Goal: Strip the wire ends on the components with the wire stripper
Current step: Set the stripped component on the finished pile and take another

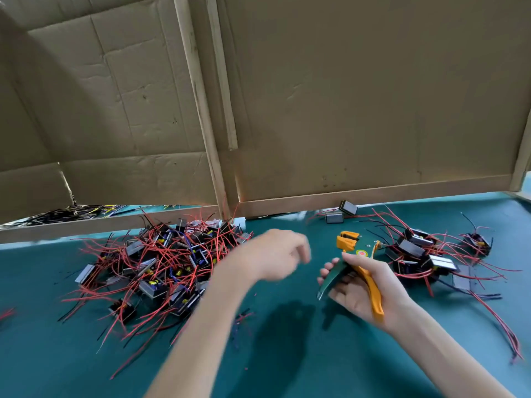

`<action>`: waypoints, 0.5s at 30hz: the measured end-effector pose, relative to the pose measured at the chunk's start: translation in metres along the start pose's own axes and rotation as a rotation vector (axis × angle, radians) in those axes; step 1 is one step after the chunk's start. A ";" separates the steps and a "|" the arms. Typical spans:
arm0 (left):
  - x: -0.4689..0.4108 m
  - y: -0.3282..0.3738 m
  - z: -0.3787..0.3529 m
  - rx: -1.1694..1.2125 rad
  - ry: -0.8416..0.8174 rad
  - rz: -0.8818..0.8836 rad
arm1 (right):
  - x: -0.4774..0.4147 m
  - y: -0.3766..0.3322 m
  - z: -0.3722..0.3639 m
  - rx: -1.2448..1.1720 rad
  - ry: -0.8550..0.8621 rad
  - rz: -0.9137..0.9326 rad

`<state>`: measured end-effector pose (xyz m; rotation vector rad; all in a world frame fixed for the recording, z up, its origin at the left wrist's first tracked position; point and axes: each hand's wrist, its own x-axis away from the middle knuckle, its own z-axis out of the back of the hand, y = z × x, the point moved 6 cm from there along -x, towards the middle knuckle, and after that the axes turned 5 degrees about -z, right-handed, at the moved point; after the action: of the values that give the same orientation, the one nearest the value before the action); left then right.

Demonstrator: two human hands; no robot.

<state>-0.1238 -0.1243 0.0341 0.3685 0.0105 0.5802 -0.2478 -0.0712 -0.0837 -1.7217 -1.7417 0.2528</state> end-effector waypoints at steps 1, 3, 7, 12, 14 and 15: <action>0.012 -0.020 0.002 -0.079 -0.103 0.082 | 0.000 -0.001 -0.002 0.009 0.005 0.007; 0.030 -0.053 0.002 -0.170 -0.242 0.219 | -0.004 -0.002 -0.005 0.026 0.005 0.013; 0.035 -0.104 -0.006 -0.180 -0.275 0.373 | -0.010 0.001 -0.005 0.060 0.002 -0.019; 0.020 -0.125 -0.017 -0.138 -0.206 0.350 | -0.014 0.000 -0.001 0.074 0.014 -0.037; 0.015 -0.126 -0.019 -0.202 -0.138 0.312 | -0.014 -0.001 0.000 0.071 0.017 -0.044; 0.012 -0.127 -0.019 -0.235 -0.094 0.290 | -0.015 -0.001 0.002 0.070 0.018 -0.044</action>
<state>-0.0479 -0.2095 -0.0265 0.1678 -0.2030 0.8409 -0.2505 -0.0847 -0.0893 -1.6287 -1.7355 0.2747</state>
